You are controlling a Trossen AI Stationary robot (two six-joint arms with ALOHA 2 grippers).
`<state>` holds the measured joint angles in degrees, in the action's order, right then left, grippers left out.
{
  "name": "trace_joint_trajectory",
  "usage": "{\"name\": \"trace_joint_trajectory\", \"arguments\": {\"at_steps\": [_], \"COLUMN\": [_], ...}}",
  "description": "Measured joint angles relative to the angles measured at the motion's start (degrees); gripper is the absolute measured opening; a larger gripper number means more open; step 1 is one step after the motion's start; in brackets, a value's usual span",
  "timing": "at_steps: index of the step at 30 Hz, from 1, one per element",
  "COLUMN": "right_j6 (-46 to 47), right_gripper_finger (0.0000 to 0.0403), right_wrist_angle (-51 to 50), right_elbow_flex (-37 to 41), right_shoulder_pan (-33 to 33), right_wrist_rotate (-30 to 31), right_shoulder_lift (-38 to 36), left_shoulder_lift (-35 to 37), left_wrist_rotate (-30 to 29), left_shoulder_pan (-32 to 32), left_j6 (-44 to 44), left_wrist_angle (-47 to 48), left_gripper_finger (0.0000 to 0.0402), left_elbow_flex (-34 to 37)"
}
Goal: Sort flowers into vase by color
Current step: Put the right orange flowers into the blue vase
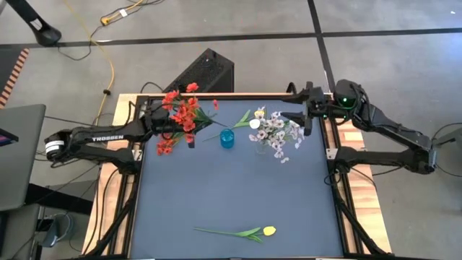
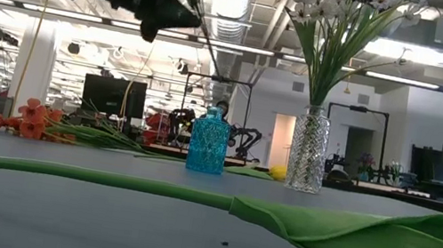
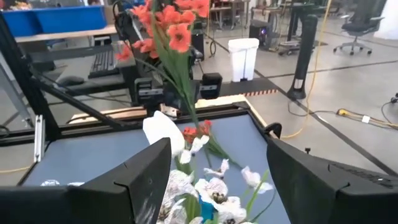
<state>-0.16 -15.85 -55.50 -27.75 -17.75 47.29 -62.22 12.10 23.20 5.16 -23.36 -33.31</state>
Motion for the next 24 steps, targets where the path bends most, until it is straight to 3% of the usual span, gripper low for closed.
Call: {"name": "trace_joint_trajectory", "arguments": {"at_steps": [6,15,24], "right_j6": [0.19,-0.05,-0.15], "right_gripper_finger": [0.0291,0.0291,0.0291], "right_wrist_angle": [1.21,1.43,1.14], "right_elbow_flex": [1.53,1.59,1.59], "right_shoulder_pan": [-0.05,-0.02,-0.02], "right_wrist_rotate": [-0.03,-0.08,-0.12], "right_shoulder_lift": [0.02,0.04,0.04], "left_shoulder_lift": [-0.21,-2.64,-2.64], "left_wrist_rotate": [0.84,-6.57,-6.65], "left_shoulder_pan": [-1.26,-4.55,-4.56], "left_j6": [1.65,0.63,1.65], "left_wrist_angle": [-0.72,-0.60,0.61], "left_gripper_finger": [0.0000,0.0000,0.0000], "left_elbow_flex": [0.98,0.98,0.98]}}
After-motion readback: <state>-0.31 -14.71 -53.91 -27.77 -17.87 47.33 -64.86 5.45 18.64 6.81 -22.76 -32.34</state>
